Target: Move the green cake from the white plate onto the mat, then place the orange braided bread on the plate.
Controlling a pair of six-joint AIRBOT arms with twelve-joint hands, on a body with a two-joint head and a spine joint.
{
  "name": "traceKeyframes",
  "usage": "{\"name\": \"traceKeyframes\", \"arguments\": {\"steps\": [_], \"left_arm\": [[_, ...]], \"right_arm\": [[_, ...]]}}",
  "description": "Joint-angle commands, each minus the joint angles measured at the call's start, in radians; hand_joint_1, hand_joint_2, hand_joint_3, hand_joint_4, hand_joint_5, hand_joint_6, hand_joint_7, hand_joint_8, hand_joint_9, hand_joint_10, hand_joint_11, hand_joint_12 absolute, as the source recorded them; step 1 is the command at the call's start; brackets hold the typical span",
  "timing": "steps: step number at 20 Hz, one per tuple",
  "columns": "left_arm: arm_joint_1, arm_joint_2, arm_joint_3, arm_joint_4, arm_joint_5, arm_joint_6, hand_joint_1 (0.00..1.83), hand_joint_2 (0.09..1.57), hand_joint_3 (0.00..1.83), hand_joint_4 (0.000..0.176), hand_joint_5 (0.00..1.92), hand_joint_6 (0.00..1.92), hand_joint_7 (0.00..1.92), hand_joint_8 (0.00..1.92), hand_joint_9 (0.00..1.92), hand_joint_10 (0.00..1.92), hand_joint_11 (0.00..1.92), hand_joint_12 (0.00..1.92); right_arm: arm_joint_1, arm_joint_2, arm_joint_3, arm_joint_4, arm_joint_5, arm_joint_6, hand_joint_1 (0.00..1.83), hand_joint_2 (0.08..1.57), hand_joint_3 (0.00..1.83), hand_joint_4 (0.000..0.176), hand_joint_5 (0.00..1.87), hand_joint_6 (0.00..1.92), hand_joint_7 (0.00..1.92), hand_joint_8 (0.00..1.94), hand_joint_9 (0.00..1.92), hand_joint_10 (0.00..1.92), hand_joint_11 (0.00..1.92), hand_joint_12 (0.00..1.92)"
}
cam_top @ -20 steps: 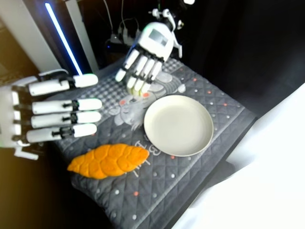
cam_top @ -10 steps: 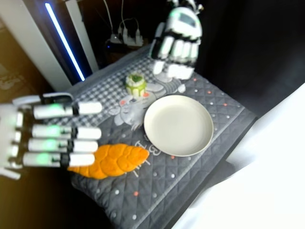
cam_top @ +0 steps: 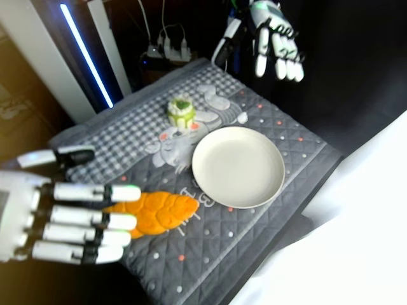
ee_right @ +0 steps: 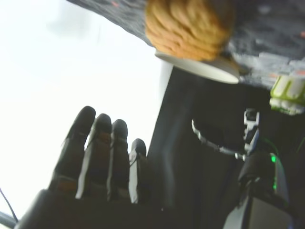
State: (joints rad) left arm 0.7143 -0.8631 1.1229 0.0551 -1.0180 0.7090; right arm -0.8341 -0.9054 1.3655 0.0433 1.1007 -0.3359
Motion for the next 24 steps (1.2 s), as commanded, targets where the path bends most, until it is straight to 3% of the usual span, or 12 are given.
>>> {"name": "traceKeyframes", "arguments": {"steps": [1,4,5,6,8,9,10,14,16,18,21,24], "left_arm": [[-0.006,0.001,0.002,-0.024,-0.142,0.002,0.9,0.81,0.0,0.176,0.18,0.0,0.08,0.0,0.01,0.0,0.0,0.0],[-0.002,-0.008,0.003,-0.024,-0.151,0.0,0.89,0.78,0.0,0.176,0.19,0.01,0.11,0.01,0.02,0.01,0.07,0.03],[-0.002,-0.013,0.004,-0.024,-0.156,0.0,0.9,0.79,0.0,0.176,0.19,0.01,0.12,0.01,0.02,0.0,0.08,0.04],[-0.002,-0.016,0.006,-0.025,-0.157,0.0,0.92,0.78,0.0,0.176,0.19,0.0,0.12,0.01,0.02,0.0,0.08,0.04],[0.033,0.0,-0.002,-0.045,-0.191,-0.007,0.95,0.76,0.0,0.176,0.21,0.0,0.15,0.01,0.07,0.01,0.08,0.05],[0.072,0.01,-0.007,-0.069,-0.224,-0.016,0.92,0.77,0.0,0.172,0.21,0.0,0.17,0.01,0.11,0.02,0.1,0.05],[0.101,0.014,-0.008,-0.086,-0.25,-0.026,0.92,0.77,0.0,0.175,0.21,0.0,0.17,0.01,0.11,0.02,0.1,0.05],[0.13,0.015,-0.009,-0.107,-0.283,-0.038,0.93,0.76,0.0,0.176,0.22,0.01,0.17,0.0,0.06,0.0,0.04,0.03],[0.13,0.013,-0.009,-0.107,-0.281,-0.038,0.9,0.78,0.01,0.176,0.2,0.0,0.13,0.0,0.04,0.0,0.05,0.04],[0.13,0.013,-0.009,-0.107,-0.288,-0.038,0.88,0.79,0.01,0.176,0.2,0.0,0.14,0.01,0.05,0.01,0.07,0.05],[0.133,0.018,-0.013,-0.107,-0.305,-0.038,0.89,0.79,0.0,0.162,0.24,0.0,0.2,0.0,0.11,0.01,0.07,0.05],[0.142,0.021,-0.018,-0.108,-0.32,-0.039,0.97,0.74,0.0,0.175,0.25,0.01,0.21,0.0,0.13,0.01,0.1,0.06]], "right_arm": [[0.008,0.004,0.014,0.036,0.081,0.015,0.64,0.64,0.0,0.136,0.15,0.0,0.29,0.0,0.29,0.01,0.02,0.95],[0.014,-0.004,0.044,0.016,0.012,0.017,0.67,0.65,0.0,0.162,0.16,0.0,0.26,0.0,0.27,0.0,0.02,0.97],[0.019,-0.004,0.054,0.008,-0.009,0.018,0.65,0.66,0.0,0.158,0.16,0.0,0.24,0.0,0.25,0.0,0.07,0.99],[0.054,-0.005,0.058,-0.019,-0.034,0.018,0.63,0.65,0.0,0.153,0.16,0.0,0.23,0.0,0.24,0.0,0.09,1.0],[0.225,-0.035,0.062,-0.201,-0.175,0.01,0.65,0.66,0.0,0.175,0.12,0.0,0.21,0.0,0.21,0.0,0.02,1.05],[0.285,-0.059,0.065,-0.262,-0.215,0.008,0.68,0.65,0.0,0.176,0.13,0.0,0.21,0.0,0.19,0.0,0.0,0.88],[0.316,-0.076,0.067,-0.299,-0.237,0.006,0.69,0.65,0.0,0.176,0.13,0.0,0.21,0.0,0.19,0.0,0.0,0.88],[0.329,-0.097,0.081,-0.331,-0.292,0.005,0.6,0.66,0.0,0.176,0.14,0.0,0.26,0.0,0.23,0.01,0.0,0.56],[0.329,-0.11,0.091,-0.346,-0.311,0.005,0.6,0.67,0.0,0.163,0.15,0.0,0.27,0.0,0.25,0.01,0.0,0.43],[0.329,-0.123,0.104,-0.352,-0.324,0.005,0.58,0.65,0.0,0.166,0.15,0.0,0.26,0.0,0.29,0.0,0.0,0.56],[0.329,-0.125,0.107,-0.352,-0.342,0.005,0.61,0.66,0.0,0.175,0.15,0.0,0.26,0.01,0.28,0.0,0.0,0.55],[0.329,-0.126,0.109,-0.359,-0.358,0.005,0.64,0.64,0.0,0.176,0.16,0.0,0.3,0.01,0.31,0.01,0.0,0.58]]}}
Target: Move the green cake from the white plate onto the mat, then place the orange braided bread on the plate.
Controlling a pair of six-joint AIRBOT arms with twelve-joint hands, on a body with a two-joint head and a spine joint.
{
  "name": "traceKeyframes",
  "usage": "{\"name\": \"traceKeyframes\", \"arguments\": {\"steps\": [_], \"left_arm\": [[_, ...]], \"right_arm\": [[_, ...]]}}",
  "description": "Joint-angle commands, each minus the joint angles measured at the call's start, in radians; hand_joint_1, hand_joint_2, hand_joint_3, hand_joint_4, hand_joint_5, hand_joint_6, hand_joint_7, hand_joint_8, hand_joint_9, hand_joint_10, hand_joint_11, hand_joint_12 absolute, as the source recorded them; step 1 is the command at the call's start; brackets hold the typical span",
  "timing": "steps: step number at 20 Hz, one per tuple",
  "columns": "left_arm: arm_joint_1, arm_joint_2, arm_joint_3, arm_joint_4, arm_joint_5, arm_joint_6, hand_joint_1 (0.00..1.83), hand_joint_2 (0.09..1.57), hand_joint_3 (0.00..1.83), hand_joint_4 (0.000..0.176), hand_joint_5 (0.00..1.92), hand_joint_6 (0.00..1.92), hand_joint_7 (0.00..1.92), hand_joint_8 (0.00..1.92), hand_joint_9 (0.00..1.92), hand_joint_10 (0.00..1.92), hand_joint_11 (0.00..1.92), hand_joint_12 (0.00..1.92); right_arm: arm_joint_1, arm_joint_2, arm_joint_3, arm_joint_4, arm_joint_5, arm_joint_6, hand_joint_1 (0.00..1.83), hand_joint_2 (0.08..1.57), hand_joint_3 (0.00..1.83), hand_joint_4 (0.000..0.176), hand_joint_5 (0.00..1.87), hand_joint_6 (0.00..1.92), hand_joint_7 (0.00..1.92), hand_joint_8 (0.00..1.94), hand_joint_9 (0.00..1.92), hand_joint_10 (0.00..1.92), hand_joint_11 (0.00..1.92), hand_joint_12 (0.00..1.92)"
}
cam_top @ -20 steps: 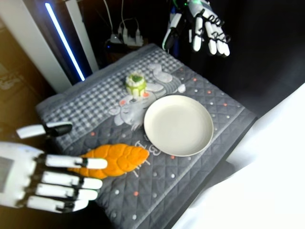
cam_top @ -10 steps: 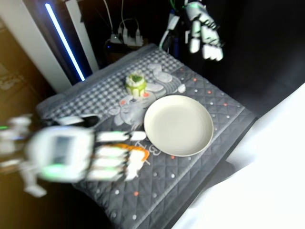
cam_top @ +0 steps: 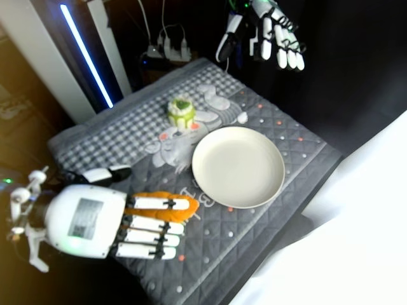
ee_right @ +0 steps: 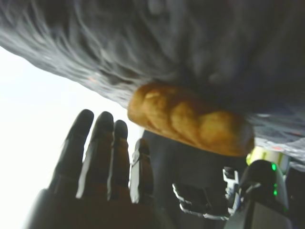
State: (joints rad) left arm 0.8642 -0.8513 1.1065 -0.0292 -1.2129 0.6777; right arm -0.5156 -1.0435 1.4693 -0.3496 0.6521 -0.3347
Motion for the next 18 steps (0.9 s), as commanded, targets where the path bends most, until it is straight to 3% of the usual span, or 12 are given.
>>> {"name": "traceKeyframes", "arguments": {"steps": [1,4,6,7,9,10,11,12,13,16,17,18], "left_arm": [[-0.005,0.011,-0.004,-0.025,-0.129,-0.007,0.97,0.72,0.0,0.162,0.25,0.01,0.21,0.0,0.14,0.01,0.1,0.07],[0.001,0.015,-0.009,-0.03,-0.151,-0.008,0.94,0.72,0.0,0.162,0.24,0.0,0.19,0.0,0.13,0.0,0.08,0.06],[0.006,0.019,-0.012,-0.032,-0.162,-0.008,0.93,0.72,0.0,0.174,0.22,0.0,0.19,0.0,0.11,0.0,0.07,0.06],[0.009,0.022,-0.016,-0.033,-0.169,-0.008,0.92,0.72,0.0,0.174,0.22,0.0,0.18,0.0,0.1,0.0,0.07,0.06],[0.014,0.026,-0.021,-0.033,-0.18,-0.008,0.89,0.71,0.0,0.175,0.2,0.0,0.17,0.0,0.1,0.0,0.06,0.06],[0.017,0.027,-0.024,-0.033,-0.185,-0.008,0.86,0.72,0.0,0.151,0.2,0.0,0.17,0.0,0.08,0.0,0.06,0.06],[0.018,0.027,-0.024,-0.033,-0.186,-0.008,0.86,0.72,0.0,0.151,0.2,0.0,0.17,0.0,0.08,0.0,0.06,0.06],[0.019,0.027,-0.025,-0.033,-0.187,-0.008,0.86,0.72,0.0,0.151,0.21,0.01,0.17,0.0,0.08,0.0,0.05,0.06],[0.02,0.027,-0.026,-0.033,-0.189,-0.008,0.86,0.71,0.0,0.151,0.22,0.01,0.18,0.01,0.1,0.01,0.08,0.07],[0.026,0.027,-0.027,-0.035,-0.189,-0.008,0.86,0.71,0.0,0.174,0.21,0.0,0.18,0.0,0.11,0.01,0.07,0.07],[0.029,0.027,-0.028,-0.037,-0.189,-0.008,0.87,0.72,0.0,0.175,0.22,0.0,0.2,0.01,0.14,0.02,0.07,0.08],[0.033,0.027,-0.028,-0.038,-0.19,-0.008,0.86,0.72,0.0,0.174,0.22,0.01,0.2,0.01,0.14,0.02,0.08,0.08]], "right_arm": [[0.01,0.012,0.006,0.033,0.084,0.004,0.67,0.64,0.0,0.172,0.17,0.01,0.31,0.01,0.31,0.01,0.0,0.58],[0.01,0.012,0.015,0.027,0.053,0.004,0.77,0.62,0.0,0.173,0.2,0.0,0.34,0.01,0.33,0.01,0.0,0.61],[0.01,0.011,0.026,0.026,0.04,0.004,0.82,0.6,0.0,0.148,0.22,0.0,0.39,0.01,0.38,0.01,0.03,0.68],[0.01,0.006,0.031,0.026,0.032,0.004,0.86,0.61,0.0,0.122,0.24,0.0,0.45,0.01,0.44,0.01,0.11,0.71],[0.01,0.003,0.035,0.026,0.023,0.004,0.99,0.64,0.0,0.121,0.27,0.0,0.53,0.01,0.51,0.02,0.23,0.77],[0.01,0.002,0.038,0.026,0.017,0.004,1.1,0.69,0.0,0.085,0.32,0.0,0.66,0.01,0.64,0.03,0.39,0.77],[0.01,0.001,0.039,0.026,0.016,0.004,1.1,0.69,0.0,0.085,0.32,0.0,0.66,0.01,0.64,0.03,0.39,0.77],[0.01,-0.002,0.042,0.026,0.014,0.004,1.14,0.72,0.0,0.065,0.34,0.0,0.71,0.0,0.72,0.02,0.48,0.73],[0.01,-0.004,0.043,0.026,0.013,0.004,1.21,0.74,0.0,0.01,0.42,0.0,0.79,0.0,0.85,0.04,0.62,0.7],[0.01,-0.005,0.042,0.026,0.015,0.004,1.31,0.95,0.0,0.0,0.89,0.01,1.02,0.01,1.05,0.02,0.76,0.44],[0.01,-0.006,0.041,0.027,0.024,0.004,1.38,1.01,0.0,0.0,1.02,0.58,1.36,0.01,1.07,0.78,0.87,0.46],[0.01,-0.007,0.037,0.027,0.035,0.004,1.39,1.03,0.0,0.0,1.05,0.73,1.43,0.01,1.06,0.94,0.9,0.47]]}}
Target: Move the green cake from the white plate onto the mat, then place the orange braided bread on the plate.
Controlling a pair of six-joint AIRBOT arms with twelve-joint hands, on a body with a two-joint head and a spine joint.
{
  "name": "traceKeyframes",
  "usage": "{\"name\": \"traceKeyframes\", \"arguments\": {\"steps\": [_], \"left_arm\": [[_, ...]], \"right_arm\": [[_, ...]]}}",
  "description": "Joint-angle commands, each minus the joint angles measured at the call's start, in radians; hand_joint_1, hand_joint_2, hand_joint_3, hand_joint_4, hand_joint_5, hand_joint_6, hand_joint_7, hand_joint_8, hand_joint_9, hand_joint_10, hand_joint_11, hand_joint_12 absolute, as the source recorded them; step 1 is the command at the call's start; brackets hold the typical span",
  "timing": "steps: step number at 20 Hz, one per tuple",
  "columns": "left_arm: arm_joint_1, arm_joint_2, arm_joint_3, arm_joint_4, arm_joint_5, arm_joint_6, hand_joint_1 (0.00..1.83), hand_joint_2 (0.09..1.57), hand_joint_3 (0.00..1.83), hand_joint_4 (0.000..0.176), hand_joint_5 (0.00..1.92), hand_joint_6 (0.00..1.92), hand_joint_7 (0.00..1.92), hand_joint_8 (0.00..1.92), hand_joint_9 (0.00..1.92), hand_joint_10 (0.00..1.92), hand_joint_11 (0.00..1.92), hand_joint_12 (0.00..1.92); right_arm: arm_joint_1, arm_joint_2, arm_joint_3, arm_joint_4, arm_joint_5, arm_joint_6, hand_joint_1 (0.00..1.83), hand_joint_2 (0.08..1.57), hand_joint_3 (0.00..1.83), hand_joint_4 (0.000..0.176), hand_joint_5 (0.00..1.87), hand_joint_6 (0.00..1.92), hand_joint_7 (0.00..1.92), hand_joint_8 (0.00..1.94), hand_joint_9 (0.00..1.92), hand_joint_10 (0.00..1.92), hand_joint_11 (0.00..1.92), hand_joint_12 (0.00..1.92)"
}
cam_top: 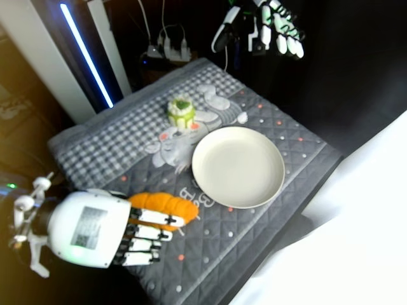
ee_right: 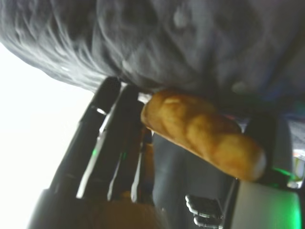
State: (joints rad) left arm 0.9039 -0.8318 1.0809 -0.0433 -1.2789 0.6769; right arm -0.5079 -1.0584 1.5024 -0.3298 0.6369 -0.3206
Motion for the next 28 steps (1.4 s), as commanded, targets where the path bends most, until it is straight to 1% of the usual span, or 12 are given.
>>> {"name": "traceKeyframes", "arguments": {"steps": [1,2,3,4,7,9,12,14,19,21,24,28], "left_arm": [[-0.004,0.007,-0.003,-0.028,-0.125,-0.007,0.86,0.71,0.0,0.171,0.22,0.0,0.21,0.01,0.15,0.02,0.08,0.08],[-0.001,0.007,-0.003,-0.03,-0.126,-0.007,0.85,0.71,0.0,0.174,0.22,0.0,0.2,0.0,0.13,0.01,0.07,0.08],[-0.001,0.006,-0.003,-0.031,-0.126,-0.007,0.85,0.73,0.0,0.153,0.23,0.01,0.21,0.01,0.14,0.01,0.08,0.09],[0.0,0.006,-0.003,-0.032,-0.127,-0.007,0.85,0.73,0.0,0.152,0.23,0.0,0.22,0.01,0.15,0.01,0.08,0.09],[0.006,0.006,-0.003,-0.038,-0.135,-0.007,0.84,0.74,0.01,0.157,0.21,0.0,0.21,0.0,0.15,0.01,0.09,0.09],[0.016,0.006,-0.003,-0.046,-0.141,-0.007,0.88,0.74,0.0,0.146,0.23,0.01,0.21,0.0,0.15,0.01,0.08,0.09],[0.033,0.006,-0.004,-0.06,-0.155,-0.007,0.88,0.73,0.0,0.155,0.23,0.0,0.2,0.0,0.15,0.0,0.09,0.1],[0.042,0.006,-0.004,-0.067,-0.163,-0.007,0.84,0.75,0.01,0.149,0.22,0.0,0.21,0.0,0.15,0.0,0.1,0.1],[0.047,-0.001,-0.001,-0.073,-0.162,-0.006,0.9,0.74,0.0,0.131,0.24,0.01,0.24,0.01,0.19,0.02,0.11,0.12],[0.047,-0.002,-0.001,-0.072,-0.166,-0.006,0.9,0.76,0.01,0.148,0.25,0.01,0.25,0.01,0.2,0.01,0.1,0.12],[0.047,-0.004,0.001,-0.065,-0.169,-0.006,0.87,0.78,0.01,0.145,0.23,0.0,0.24,0.0,0.19,0.0,0.1,0.12],[0.044,-0.023,0.017,-0.053,-0.18,-0.007,0.85,0.77,0.01,0.163,0.2,0.0,0.22,0.0,0.16,0.0,0.08,0.12]], "right_arm": [[0.003,0.009,0.0,0.008,0.069,-0.005,1.29,1.08,0.0,0.0,1.01,0.83,1.25,0.55,1.05,0.49,0.9,0.55],[0.003,0.009,0.0,0.008,0.095,0.013,1.26,1.09,0.0,0.0,0.98,0.84,1.13,0.86,1.11,0.32,0.85,0.78],[0.003,0.01,-0.001,0.011,0.118,0.027,1.19,1.1,0.0,0.0,1.0,0.9,0.97,1.16,0.97,1.14,0.84,1.49],[0.003,0.011,-0.005,0.023,0.153,0.035,1.17,1.11,0.0,0.0,0.98,0.95,0.91,1.26,0.88,1.5,0.83,1.75],[0.003,0.025,-0.027,0.062,0.242,0.035,1.28,1.07,0.0,0.0,1.09,0.6,1.12,0.96,1.05,0.8,0.83,1.23],[0.003,0.035,-0.038,0.081,0.291,0.035,1.38,1.08,0.0,0.0,1.01,0.69,1.05,0.82,1.02,1.17,0.84,1.13],[0.003,0.057,-0.059,0.118,0.383,0.035,1.4,1.03,0.0,0.0,1.02,0.69,1.2,0.53,1.19,0.95,0.9,1.03],[0.003,0.073,-0.075,0.136,0.435,0.033,1.29,1.04,0.0,0.0,1.16,0.47,1.17,0.87,1.18,0.73,0.98,1.24],[0.035,0.082,-0.114,0.138,0.507,-0.013,1.19,1.06,0.0,0.0,1.1,0.76,1.02,1.5,1.17,1.64,1.15,1.78],[0.089,0.064,-0.11,0.111,0.498,-0.013,1.29,1.08,0.0,0.0,0.99,0.72,1.16,0.9,1.23,0.73,1.01,1.18],[0.154,0.029,-0.094,0.09,0.479,-0.033,1.29,1.06,0.0,0.0,1.11,0.5,1.18,0.9,1.3,0.6,1.05,1.16],[0.194,-0.005,-0.09,0.126,0.48,-0.162,1.21,1.03,0.0,0.0,1.17,0.63,1.08,1.59,1.27,1.77,1.28,1.86]]}}
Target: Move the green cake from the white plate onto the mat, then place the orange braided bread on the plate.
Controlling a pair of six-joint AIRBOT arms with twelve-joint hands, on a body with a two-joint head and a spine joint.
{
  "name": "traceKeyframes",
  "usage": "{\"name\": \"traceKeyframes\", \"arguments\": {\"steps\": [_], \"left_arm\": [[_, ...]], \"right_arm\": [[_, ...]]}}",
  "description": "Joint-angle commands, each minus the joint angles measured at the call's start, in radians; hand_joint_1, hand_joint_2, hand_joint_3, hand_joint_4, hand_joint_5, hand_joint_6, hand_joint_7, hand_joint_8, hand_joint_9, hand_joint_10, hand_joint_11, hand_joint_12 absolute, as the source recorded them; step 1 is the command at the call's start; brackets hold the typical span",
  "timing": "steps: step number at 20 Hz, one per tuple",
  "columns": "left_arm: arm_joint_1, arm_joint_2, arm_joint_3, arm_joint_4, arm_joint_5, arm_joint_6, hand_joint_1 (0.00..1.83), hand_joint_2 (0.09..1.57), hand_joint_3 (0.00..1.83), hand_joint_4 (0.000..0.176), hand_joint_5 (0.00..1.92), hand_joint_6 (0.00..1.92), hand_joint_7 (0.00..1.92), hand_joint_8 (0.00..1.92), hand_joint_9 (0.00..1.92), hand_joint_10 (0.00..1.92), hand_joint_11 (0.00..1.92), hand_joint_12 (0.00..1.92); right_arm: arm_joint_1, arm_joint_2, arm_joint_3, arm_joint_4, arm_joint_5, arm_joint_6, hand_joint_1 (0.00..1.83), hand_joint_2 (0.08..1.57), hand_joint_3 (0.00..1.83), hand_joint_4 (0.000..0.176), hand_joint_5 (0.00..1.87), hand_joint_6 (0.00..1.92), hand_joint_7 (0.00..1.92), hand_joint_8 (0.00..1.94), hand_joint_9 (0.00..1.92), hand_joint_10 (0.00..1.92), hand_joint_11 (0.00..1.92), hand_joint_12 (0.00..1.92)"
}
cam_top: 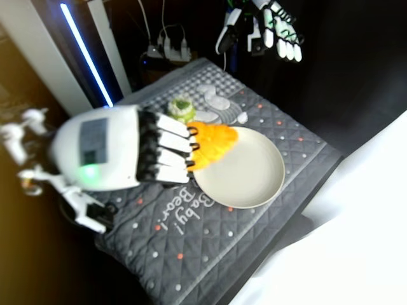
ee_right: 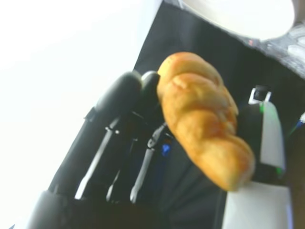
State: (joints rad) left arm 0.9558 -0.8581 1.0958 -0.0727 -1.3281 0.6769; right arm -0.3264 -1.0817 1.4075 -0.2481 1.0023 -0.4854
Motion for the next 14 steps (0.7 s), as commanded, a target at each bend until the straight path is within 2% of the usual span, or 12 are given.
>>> {"name": "traceKeyframes", "arguments": {"steps": [1,2,3,5,6,7,8,9,10,11,12,14], "left_arm": [[-0.007,0.0,0.004,-0.018,-0.134,-0.007,0.82,0.78,0.01,0.171,0.18,0.0,0.2,0.0,0.13,0.0,0.07,0.12],[-0.008,-0.004,0.005,-0.015,-0.138,-0.008,0.82,0.78,0.01,0.171,0.18,0.0,0.2,0.0,0.13,0.0,0.07,0.12],[-0.008,-0.007,0.007,-0.014,-0.141,-0.01,0.84,0.76,0.0,0.165,0.18,0.0,0.2,0.0,0.13,0.0,0.08,0.13],[-0.008,-0.026,0.023,-0.011,-0.151,-0.025,0.85,0.75,0.0,0.142,0.19,0.0,0.2,0.0,0.13,0.0,0.09,0.14],[-0.008,-0.035,0.031,-0.007,-0.152,-0.031,0.84,0.74,0.0,0.15,0.18,0.0,0.18,0.0,0.11,0.0,0.09,0.14],[-0.017,-0.05,0.041,0.0,-0.152,-0.037,0.83,0.76,0.0,0.135,0.17,0.0,0.15,0.0,0.11,0.0,0.07,0.13],[-0.019,-0.055,0.044,0.001,-0.153,-0.04,0.83,0.76,0.0,0.135,0.17,0.0,0.15,0.0,0.11,0.0,0.07,0.13],[-0.026,-0.067,0.054,0.006,-0.16,-0.056,0.87,0.72,0.0,0.111,0.24,0.01,0.17,0.0,0.14,0.0,0.06,0.15],[-0.031,-0.075,0.061,0.012,-0.166,-0.069,0.87,0.72,0.0,0.111,0.24,0.01,0.17,0.0,0.14,0.0,0.06,0.15],[-0.034,-0.077,0.062,0.014,-0.172,-0.074,0.83,0.72,0.0,0.117,0.26,0.01,0.18,0.0,0.15,0.0,0.07,0.16],[-0.036,-0.077,0.058,0.015,-0.18,-0.074,0.83,0.7,0.0,0.139,0.26,0.0,0.22,0.0,0.18,0.0,0.05,0.29],[-0.036,-0.076,0.056,0.015,-0.189,-0.081,0.81,0.72,0.0,0.144,0.26,0.0,0.24,0.0,0.22,0.0,0.0,0.5]], "right_arm": [[0.016,0.006,0.007,0.059,0.118,-0.005,1.19,1.06,0.0,0.0,1.1,0.76,1.15,1.93,1.45,1.91,1.51,1.92],[0.018,-0.008,0.014,0.068,0.125,-0.005,1.19,1.06,0.0,0.0,1.1,0.76,1.15,1.93,1.45,1.91,1.51,1.92],[0.019,-0.023,0.025,0.075,0.13,-0.005,1.24,1.15,0.0,0.0,0.97,0.74,0.93,1.53,1.11,1.63,1.16,1.82],[0.021,-0.07,0.061,0.092,0.14,-0.005,1.24,1.18,0.0,0.0,0.88,0.82,0.86,1.47,0.95,1.59,0.97,1.81],[0.022,-0.085,0.073,0.098,0.141,-0.005,1.17,1.16,0.01,0.0,0.88,1.05,0.86,1.54,0.92,1.75,0.97,1.9],[0.023,-0.108,0.09,0.114,0.142,-0.005,1.25,1.17,0.0,0.0,0.88,0.84,0.9,1.38,1.02,1.24,0.97,1.56],[0.023,-0.113,0.094,0.121,0.144,-0.005,1.25,1.17,0.0,0.0,0.88,0.84,0.9,1.38,1.02,1.24,0.97,1.56],[0.023,-0.13,0.107,0.132,0.155,-0.005,1.19,1.13,0.0,0.0,0.95,0.96,0.86,1.49,0.98,1.71,0.96,1.86],[0.023,-0.141,0.117,0.14,0.179,-0.005,1.19,1.13,0.0,0.0,0.95,0.96,0.86,1.49,0.98,1.71,0.96,1.86],[0.023,-0.147,0.122,0.148,0.189,-0.005,1.17,1.13,0.0,0.0,0.93,1.03,0.87,1.64,0.92,1.85,0.92,1.91],[0.023,-0.148,0.122,0.158,0.196,-0.005,1.16,1.14,0.0,0.0,0.91,1.07,0.83,1.59,0.86,1.83,0.85,1.92],[0.023,-0.149,0.128,0.172,0.204,-0.005,1.16,1.16,0.0,0.0,0.89,1.11,0.76,1.64,0.77,1.85,0.8,1.92]]}}
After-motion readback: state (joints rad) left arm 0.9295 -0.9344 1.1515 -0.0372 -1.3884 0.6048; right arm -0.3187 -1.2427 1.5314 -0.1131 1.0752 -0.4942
